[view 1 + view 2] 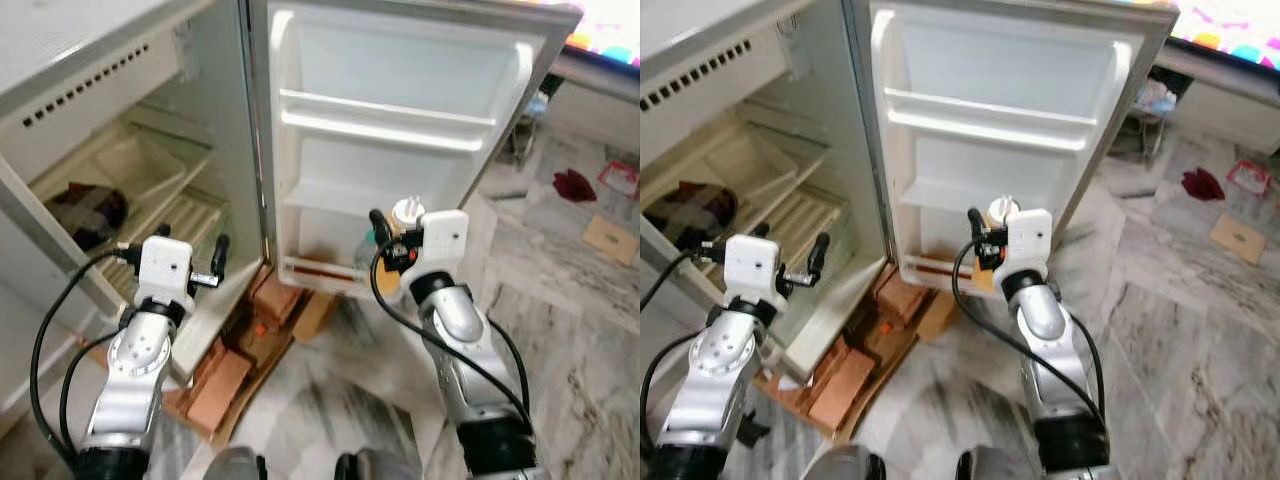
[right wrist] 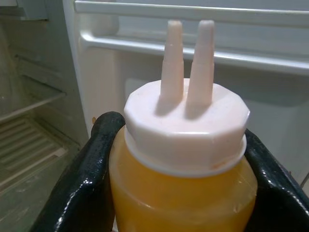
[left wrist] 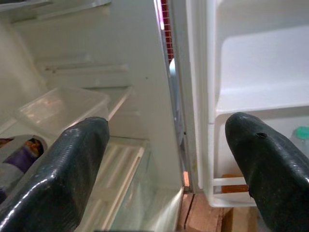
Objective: Restocking fridge
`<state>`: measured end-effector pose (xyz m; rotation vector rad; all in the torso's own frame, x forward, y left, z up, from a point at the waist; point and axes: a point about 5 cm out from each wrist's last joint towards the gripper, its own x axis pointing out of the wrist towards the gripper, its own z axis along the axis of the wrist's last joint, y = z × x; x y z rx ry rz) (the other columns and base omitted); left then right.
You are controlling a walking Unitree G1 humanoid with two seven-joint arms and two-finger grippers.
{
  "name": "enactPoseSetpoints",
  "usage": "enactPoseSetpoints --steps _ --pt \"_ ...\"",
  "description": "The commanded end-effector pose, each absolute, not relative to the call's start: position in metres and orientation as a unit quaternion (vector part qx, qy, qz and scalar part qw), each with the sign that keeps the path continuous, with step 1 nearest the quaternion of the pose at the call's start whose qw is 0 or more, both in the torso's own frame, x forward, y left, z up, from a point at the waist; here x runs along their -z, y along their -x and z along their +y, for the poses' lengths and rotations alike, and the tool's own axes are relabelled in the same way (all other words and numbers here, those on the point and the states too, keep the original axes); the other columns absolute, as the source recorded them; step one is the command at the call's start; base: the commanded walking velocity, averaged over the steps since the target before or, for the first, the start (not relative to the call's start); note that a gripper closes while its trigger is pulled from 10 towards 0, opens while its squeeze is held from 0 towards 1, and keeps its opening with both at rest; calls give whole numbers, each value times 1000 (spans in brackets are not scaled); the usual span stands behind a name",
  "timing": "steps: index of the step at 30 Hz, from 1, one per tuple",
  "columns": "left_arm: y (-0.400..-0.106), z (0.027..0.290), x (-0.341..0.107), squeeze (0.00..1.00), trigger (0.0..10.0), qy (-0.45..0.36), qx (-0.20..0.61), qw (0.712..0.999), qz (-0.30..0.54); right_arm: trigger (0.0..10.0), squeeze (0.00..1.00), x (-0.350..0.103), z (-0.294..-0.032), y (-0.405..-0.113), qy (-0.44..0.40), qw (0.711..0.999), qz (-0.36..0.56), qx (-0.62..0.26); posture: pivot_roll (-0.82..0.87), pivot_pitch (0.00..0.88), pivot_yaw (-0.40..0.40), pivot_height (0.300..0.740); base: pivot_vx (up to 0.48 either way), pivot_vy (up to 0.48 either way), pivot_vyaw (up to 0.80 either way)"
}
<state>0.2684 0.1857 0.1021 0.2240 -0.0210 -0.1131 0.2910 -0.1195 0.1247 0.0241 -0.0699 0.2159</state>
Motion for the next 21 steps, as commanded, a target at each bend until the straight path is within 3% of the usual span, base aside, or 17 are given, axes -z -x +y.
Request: enactPoseSetpoints --steps 1,17,21 --pt "-269 182 -109 0 10000 -111 64 991 -27 10000 0 -128 -125 -292 -6 994 -42 -100 54 76 -59 740 401 0 0" --pt "-265 176 -106 0 10000 -103 70 992 -22 10000 0 -125 -123 -292 -5 994 -34 -107 51 74 -59 740 419 0 0" --pt "-265 177 -106 0 10000 -95 50 994 -22 10000 0 -124 -120 -290 -7 993 -32 -110 52 75 -59 740 87 0 0"
